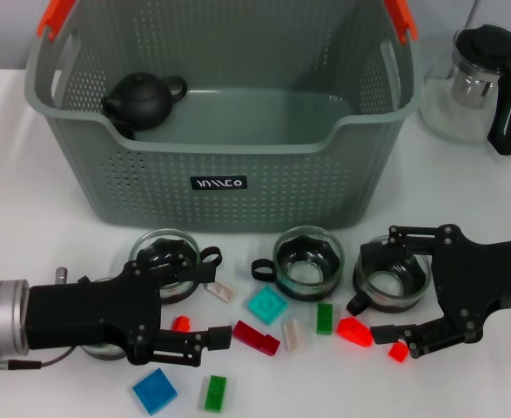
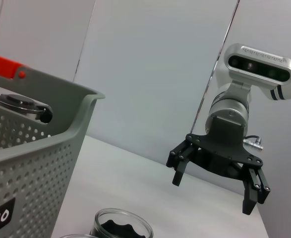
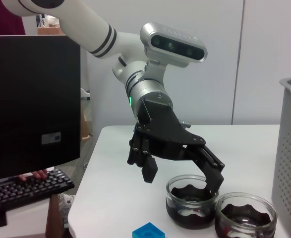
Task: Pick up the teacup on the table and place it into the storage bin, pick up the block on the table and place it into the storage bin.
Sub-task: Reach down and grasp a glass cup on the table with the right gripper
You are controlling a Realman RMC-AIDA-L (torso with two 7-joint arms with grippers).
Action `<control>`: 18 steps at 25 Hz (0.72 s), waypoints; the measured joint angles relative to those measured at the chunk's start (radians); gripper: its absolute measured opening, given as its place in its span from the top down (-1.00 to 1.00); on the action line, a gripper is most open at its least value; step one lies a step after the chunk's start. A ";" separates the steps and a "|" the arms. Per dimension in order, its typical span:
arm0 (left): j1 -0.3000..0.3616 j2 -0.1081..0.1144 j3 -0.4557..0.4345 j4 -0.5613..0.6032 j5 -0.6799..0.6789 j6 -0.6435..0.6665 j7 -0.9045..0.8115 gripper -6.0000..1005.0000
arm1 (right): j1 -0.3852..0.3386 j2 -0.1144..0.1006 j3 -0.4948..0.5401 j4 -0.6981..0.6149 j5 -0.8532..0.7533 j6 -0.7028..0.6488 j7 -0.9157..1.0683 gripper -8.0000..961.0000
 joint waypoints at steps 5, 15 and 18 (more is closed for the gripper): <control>0.000 -0.001 0.000 0.000 0.000 -0.001 0.000 -0.88 | -0.001 0.002 0.000 0.000 0.000 0.000 0.000 -0.97; 0.000 -0.003 -0.003 0.000 -0.001 0.000 -0.004 -0.88 | -0.002 0.002 0.001 0.000 0.000 0.001 -0.005 -0.97; 0.001 -0.004 -0.009 -0.002 -0.009 0.011 -0.007 -0.88 | 0.001 -0.006 0.005 0.000 0.004 -0.014 0.013 -0.97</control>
